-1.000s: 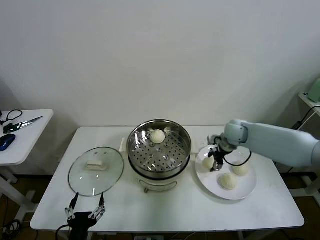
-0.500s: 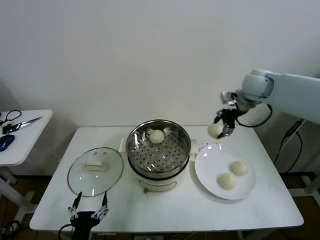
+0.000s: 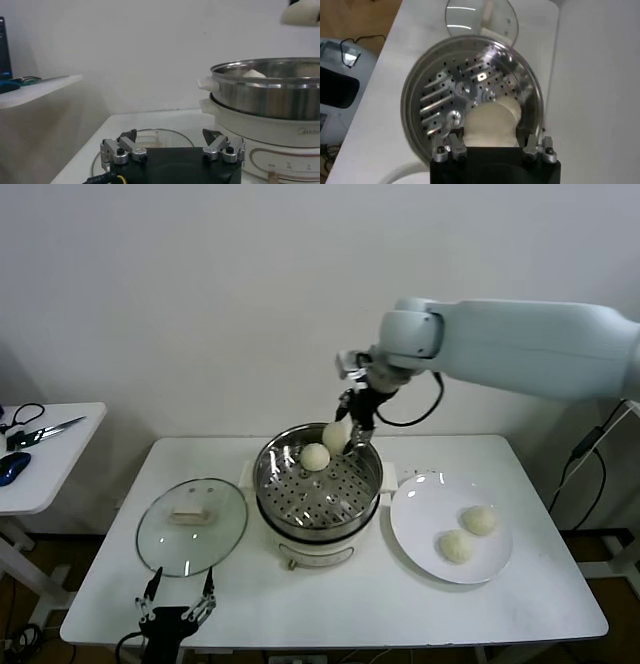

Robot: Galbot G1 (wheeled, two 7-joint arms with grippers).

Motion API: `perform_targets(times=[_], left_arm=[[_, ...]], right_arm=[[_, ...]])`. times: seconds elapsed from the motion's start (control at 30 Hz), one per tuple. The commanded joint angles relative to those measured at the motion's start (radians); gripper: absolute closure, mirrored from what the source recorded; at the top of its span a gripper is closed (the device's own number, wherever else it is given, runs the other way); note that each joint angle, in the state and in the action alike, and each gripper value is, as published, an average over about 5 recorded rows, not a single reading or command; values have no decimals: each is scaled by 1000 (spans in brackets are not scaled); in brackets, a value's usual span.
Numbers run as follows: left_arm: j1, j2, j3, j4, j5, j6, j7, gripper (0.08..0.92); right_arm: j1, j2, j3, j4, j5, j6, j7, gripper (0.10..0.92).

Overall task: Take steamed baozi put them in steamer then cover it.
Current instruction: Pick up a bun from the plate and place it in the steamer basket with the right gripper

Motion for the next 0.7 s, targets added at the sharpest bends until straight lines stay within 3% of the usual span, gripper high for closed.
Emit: perform_targets(times=[0.03,0.3,0.7], left_arm=[[1,3,-2,0,-3,-2,0,177],[0,3,-3,4,-6,-2,-1,177],[-1,0,-4,3,-7,0,0,177]], right_arm=[[-140,186,20,-123,-5,-23,37,338],[-270,248,33,-253,-83,-25,55,338],[-306,263,44,-317,-150,-24,71,312]])
